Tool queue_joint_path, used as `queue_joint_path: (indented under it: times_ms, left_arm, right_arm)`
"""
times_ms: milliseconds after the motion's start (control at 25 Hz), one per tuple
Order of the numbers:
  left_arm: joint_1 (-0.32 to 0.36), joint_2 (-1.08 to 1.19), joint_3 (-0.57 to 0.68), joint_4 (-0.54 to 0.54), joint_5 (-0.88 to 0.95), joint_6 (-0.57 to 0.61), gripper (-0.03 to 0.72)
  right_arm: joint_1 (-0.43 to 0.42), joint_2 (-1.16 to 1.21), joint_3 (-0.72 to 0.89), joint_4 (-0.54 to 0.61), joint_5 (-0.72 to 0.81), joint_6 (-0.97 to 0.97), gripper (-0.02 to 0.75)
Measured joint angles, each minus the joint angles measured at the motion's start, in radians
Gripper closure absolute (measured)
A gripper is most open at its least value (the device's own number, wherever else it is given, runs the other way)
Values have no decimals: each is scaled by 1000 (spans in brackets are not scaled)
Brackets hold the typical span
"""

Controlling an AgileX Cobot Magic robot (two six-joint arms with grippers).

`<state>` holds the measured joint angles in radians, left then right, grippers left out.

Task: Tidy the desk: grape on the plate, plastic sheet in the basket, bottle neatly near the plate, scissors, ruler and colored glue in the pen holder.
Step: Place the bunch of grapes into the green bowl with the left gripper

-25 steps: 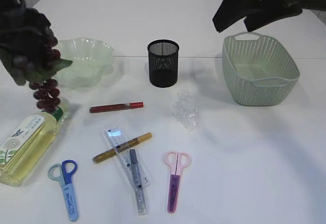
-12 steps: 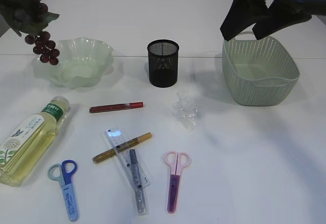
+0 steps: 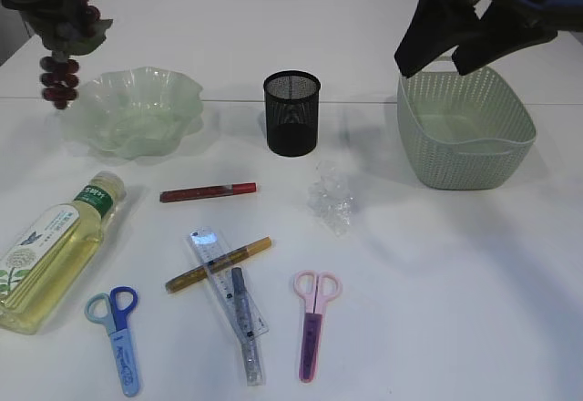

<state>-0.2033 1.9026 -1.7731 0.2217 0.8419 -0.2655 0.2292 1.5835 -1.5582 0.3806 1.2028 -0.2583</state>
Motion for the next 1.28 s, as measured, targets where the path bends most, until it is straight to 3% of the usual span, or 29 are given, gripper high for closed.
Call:
queue_joint_path:
  times_ms: [680, 1280]
  left_arm:
    - [6, 126, -2, -73, -252, -14, 583]
    - [6, 271, -6, -103, -314, -16, 583]
  right_arm:
    - [0, 0, 0, -37, -36, 1, 154]
    - [0, 0, 0, -44, -36, 1, 154]
